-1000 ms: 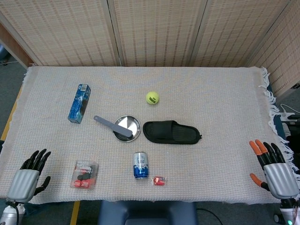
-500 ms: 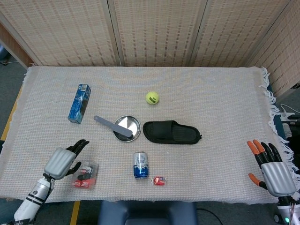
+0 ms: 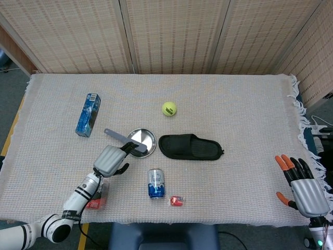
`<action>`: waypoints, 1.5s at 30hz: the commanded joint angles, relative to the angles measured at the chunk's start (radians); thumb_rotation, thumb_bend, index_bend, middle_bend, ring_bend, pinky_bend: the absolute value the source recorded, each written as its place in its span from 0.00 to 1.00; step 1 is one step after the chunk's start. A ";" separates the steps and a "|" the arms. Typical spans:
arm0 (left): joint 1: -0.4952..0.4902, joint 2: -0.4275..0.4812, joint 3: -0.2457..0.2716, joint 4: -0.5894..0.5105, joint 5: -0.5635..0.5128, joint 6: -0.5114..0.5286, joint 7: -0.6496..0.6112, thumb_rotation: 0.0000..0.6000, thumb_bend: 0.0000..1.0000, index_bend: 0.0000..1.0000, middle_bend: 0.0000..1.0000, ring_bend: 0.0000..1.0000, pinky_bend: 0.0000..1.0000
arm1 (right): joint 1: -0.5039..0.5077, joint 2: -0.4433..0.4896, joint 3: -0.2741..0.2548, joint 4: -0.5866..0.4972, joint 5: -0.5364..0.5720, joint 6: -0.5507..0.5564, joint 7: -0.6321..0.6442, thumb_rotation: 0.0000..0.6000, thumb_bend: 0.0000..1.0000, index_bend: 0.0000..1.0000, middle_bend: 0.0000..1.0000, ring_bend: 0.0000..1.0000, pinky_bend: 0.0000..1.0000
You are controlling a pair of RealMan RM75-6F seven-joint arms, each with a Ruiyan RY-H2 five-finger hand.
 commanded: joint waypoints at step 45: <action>-0.255 -0.222 0.042 0.399 -0.338 -0.069 0.192 1.00 0.42 0.26 0.22 0.63 0.95 | 0.002 0.052 -0.003 -0.042 0.050 -0.058 0.020 1.00 0.11 0.00 0.00 0.00 0.00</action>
